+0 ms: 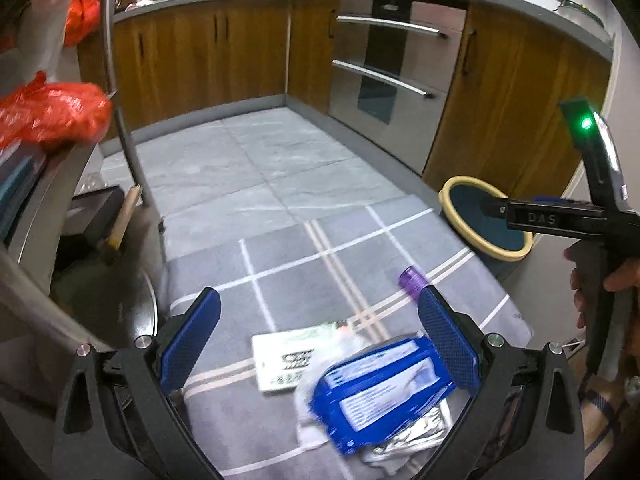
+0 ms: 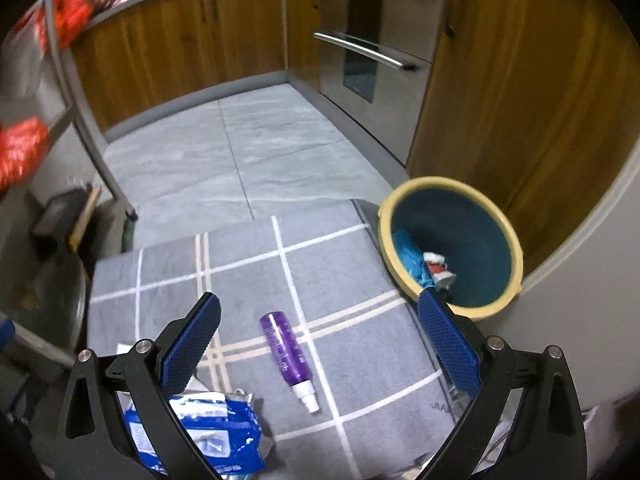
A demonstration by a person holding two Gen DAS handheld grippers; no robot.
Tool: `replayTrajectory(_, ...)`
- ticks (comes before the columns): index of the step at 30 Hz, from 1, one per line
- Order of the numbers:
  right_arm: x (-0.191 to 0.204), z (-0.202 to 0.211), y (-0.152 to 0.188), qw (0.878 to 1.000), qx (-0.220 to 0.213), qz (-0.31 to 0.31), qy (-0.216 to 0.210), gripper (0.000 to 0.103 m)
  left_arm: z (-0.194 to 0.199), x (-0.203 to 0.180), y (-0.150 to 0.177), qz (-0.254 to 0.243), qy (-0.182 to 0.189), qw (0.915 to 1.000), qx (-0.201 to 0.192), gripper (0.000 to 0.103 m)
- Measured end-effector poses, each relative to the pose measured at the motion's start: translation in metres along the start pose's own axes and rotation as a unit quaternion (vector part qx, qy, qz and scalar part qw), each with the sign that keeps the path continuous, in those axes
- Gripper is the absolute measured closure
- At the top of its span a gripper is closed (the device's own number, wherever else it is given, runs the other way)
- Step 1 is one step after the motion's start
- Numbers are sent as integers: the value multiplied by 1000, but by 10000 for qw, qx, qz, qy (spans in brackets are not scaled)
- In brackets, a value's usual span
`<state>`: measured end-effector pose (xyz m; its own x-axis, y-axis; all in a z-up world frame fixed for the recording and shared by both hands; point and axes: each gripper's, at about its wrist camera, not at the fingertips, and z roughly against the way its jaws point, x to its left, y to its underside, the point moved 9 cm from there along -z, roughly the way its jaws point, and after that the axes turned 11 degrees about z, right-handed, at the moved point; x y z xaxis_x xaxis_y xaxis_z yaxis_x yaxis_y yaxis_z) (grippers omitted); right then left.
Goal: Collect trash
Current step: 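Move both open tools back over the blue wipes pack on the mat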
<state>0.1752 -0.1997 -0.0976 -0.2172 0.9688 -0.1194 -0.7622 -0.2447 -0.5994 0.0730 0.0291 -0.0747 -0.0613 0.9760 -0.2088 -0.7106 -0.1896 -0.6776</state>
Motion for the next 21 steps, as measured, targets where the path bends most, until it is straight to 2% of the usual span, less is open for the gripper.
replayTrajectory(4, 26, -1, 6, 9994, 13, -83, -345, 5, -1, 19, 10, 69, -34, 9999, 151, 6)
replayTrajectory(10, 49, -3, 22, 9976, 149, -240, -636, 5, -4, 37, 27, 79, -86, 9990, 438, 6)
replayTrajectory(13, 59, -2, 26, 9973, 201, -32, -701, 5, -7, 41, 37, 13, -161, 9981, 598, 6)
replayTrajectory(16, 70, 2, 31, 9950, 198, 144, -967, 5, -15, 48, 50, -25, -274, 9962, 825, 6)
replayTrajectory(21, 80, 4, 42, 9906, 326, 319, -1288, 5, -23, 58, 57, 276, -354, 9936, 1041, 6)
